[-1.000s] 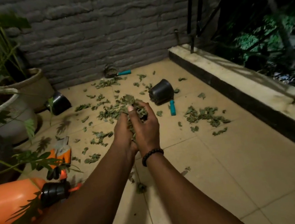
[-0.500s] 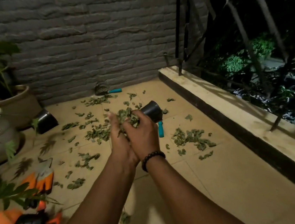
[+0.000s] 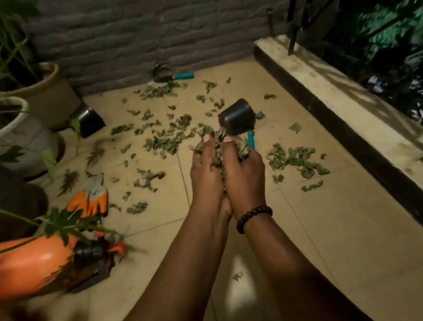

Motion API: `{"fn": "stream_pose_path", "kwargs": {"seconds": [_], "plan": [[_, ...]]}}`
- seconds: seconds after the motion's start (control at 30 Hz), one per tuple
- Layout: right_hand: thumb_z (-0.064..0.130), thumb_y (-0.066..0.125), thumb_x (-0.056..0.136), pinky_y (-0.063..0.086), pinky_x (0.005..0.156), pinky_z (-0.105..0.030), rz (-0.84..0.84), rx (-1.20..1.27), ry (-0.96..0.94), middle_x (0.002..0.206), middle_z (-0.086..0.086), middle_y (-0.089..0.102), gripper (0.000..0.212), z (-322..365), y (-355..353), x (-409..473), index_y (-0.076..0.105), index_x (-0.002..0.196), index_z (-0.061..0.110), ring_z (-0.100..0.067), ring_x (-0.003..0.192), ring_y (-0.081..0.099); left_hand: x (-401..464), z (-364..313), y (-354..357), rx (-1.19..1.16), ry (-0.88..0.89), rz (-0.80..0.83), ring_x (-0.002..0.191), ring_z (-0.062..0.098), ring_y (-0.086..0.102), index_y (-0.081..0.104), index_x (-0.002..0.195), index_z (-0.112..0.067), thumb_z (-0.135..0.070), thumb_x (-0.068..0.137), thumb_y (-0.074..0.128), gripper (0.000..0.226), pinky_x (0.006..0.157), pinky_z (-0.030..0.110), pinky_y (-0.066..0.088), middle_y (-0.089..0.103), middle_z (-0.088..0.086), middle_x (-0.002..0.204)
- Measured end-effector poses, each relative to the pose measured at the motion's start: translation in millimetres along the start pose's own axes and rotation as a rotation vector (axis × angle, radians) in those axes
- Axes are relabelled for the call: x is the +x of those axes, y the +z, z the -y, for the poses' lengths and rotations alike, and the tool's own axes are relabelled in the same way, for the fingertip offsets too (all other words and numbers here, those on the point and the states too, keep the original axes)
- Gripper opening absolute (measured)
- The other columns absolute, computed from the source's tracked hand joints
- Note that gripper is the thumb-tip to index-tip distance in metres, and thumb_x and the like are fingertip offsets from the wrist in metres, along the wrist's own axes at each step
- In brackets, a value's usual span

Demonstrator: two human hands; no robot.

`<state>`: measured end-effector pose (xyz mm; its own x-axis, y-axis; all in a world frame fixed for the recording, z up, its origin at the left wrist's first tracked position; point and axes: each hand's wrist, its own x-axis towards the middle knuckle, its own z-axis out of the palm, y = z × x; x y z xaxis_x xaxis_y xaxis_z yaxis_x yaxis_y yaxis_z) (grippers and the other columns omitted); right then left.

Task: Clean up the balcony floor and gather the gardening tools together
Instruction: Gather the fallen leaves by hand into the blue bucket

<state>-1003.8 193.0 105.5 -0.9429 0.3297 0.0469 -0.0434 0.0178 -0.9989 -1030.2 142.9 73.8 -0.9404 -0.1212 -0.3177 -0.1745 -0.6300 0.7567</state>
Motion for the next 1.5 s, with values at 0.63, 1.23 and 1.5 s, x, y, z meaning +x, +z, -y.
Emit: {"fn": "stream_pose_path", "kwargs": {"seconds": [0.63,1.23,1.5], "plan": [[0.030,0.049,0.095,0.050,0.071,-0.032,0.184,-0.176,0.583,0.078,0.001,0.068,0.029,450.0,-79.9,-156.6,0.063,0.072,0.019,-0.020,0.076,0.063,-354.4,-291.7,212.4,0.058,-0.223,-0.542,0.103,0.030,0.069,0.059,0.124,-0.007,-0.028,0.102,0.055,0.031,0.090,0.041,0.057,0.068,0.018,0.119],[0.033,0.048,0.094,0.033,0.058,-0.032,0.562,-0.366,0.596,0.061,-0.004,0.048,0.033,544.1,-99.6,-360.8,0.049,0.066,0.016,-0.020,0.056,0.044,-580.5,-345.1,158.7,-0.144,-0.147,-0.886,0.112,0.030,0.064,0.049,0.143,-0.016,-0.041,0.098,0.058,0.052,0.094,0.047,0.056,0.061,0.009,0.133],[0.028,0.050,0.092,0.034,0.050,-0.026,0.735,-0.397,0.605,0.058,-0.001,0.051,0.028,538.4,-121.4,-519.8,0.054,0.070,0.012,-0.016,0.050,0.044,-733.0,-328.0,84.1,-0.284,-0.044,-0.980,0.099,0.027,0.069,0.062,0.094,-0.019,-0.034,0.100,0.057,0.017,0.090,0.044,0.058,0.071,0.008,0.101]]}}
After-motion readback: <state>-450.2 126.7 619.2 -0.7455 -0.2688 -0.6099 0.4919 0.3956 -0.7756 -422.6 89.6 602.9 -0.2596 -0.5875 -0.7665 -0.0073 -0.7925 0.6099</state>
